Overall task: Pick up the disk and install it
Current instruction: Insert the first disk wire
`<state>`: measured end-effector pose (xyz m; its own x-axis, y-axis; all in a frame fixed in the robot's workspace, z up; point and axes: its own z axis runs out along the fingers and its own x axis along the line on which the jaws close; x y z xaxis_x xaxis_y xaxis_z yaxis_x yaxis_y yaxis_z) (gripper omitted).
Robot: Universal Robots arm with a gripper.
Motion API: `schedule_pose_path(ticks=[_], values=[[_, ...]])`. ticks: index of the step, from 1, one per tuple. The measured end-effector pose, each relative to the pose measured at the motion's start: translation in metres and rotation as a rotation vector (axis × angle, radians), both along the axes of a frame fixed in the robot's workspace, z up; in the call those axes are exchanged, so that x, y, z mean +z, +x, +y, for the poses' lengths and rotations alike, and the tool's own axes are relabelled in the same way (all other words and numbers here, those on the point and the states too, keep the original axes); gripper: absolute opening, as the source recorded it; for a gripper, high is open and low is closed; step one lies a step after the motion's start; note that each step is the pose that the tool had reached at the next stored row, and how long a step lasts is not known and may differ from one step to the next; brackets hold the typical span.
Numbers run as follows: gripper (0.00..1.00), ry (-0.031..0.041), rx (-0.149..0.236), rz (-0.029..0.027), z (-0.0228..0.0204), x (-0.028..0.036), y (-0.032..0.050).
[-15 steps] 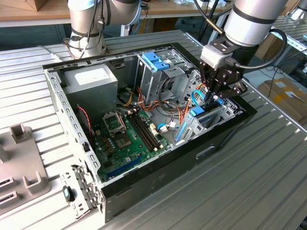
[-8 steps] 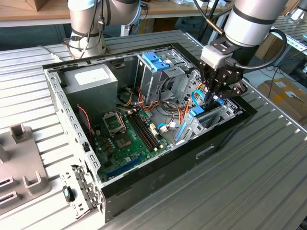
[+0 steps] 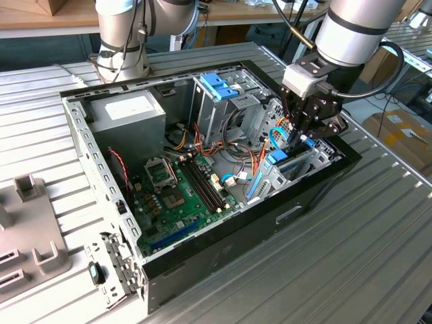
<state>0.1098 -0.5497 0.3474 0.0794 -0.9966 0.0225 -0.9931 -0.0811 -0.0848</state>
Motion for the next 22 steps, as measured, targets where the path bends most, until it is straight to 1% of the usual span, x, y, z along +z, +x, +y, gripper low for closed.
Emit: schedule_pose_path(ticks=[7,8,9,11,14,22], values=[[0.16,0.0001,0.0,0.0,0.0,-0.0012,0.0],[0.16,0.0004,0.0,-0.0001,0.0,-0.0018,0.0],[0.16,-0.0003,0.0,0.0,0.0,-0.0039,0.0],[0.16,-0.0002,0.0,0.0,0.0,-0.0043,0.0],[0.16,-0.0003,0.0,0.0,0.0,-0.0067,0.0],[0.16,0.0004,0.0,-0.0001,0.0,-0.0074,0.0]])
